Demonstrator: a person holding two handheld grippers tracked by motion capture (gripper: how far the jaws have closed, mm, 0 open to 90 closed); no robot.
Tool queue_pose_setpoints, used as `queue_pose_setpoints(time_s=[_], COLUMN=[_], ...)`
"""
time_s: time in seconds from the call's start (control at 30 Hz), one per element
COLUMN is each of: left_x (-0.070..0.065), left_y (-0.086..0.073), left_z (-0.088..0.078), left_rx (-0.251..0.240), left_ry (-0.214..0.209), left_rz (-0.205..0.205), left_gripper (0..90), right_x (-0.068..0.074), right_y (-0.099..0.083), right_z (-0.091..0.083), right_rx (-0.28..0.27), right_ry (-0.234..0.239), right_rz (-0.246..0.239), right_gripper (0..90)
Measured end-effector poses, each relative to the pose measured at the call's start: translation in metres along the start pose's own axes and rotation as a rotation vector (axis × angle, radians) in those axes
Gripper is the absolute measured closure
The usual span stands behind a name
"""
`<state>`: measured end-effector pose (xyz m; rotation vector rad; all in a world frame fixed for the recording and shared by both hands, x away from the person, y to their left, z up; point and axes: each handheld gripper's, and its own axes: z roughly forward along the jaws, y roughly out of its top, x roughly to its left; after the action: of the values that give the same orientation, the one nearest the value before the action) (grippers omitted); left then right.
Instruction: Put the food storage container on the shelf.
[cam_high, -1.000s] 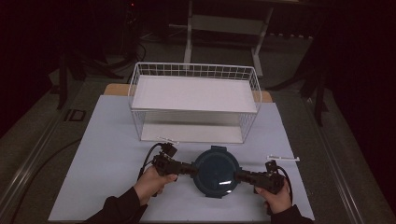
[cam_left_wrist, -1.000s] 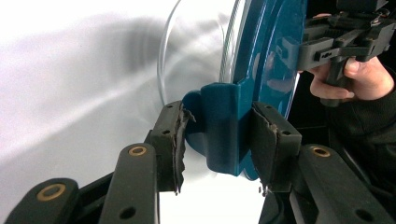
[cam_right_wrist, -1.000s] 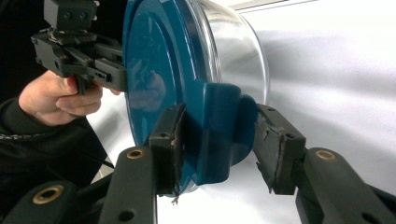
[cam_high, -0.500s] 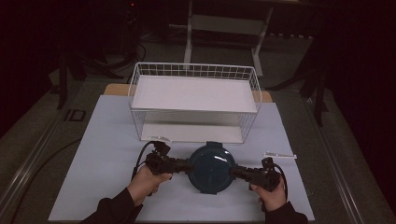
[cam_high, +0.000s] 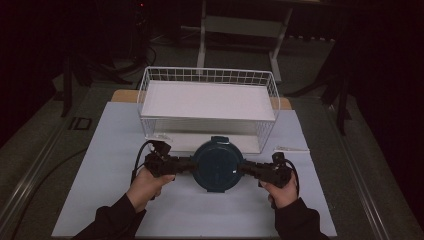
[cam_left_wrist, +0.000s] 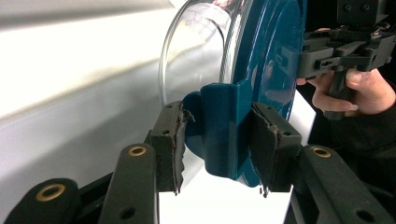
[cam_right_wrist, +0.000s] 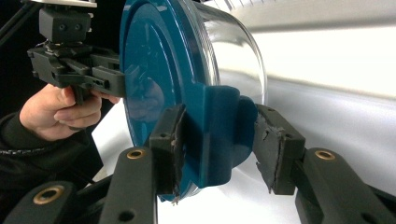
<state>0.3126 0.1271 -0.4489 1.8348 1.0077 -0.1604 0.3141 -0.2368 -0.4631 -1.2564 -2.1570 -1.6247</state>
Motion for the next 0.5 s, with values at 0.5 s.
queue_pose_setpoints(time_s=[0.5], left_x=[0.038], left_y=[0.007], left_z=[0.011], left_rx=[-0.050], left_ry=[0.050], left_rz=[-0.014], left_gripper=[57.1], right_x=[-0.029], right_y=[0.023], right_z=[0.036], right_rx=[0.013], right_ry=[-0.017], right_rz=[-0.039], right_gripper=[54.8])
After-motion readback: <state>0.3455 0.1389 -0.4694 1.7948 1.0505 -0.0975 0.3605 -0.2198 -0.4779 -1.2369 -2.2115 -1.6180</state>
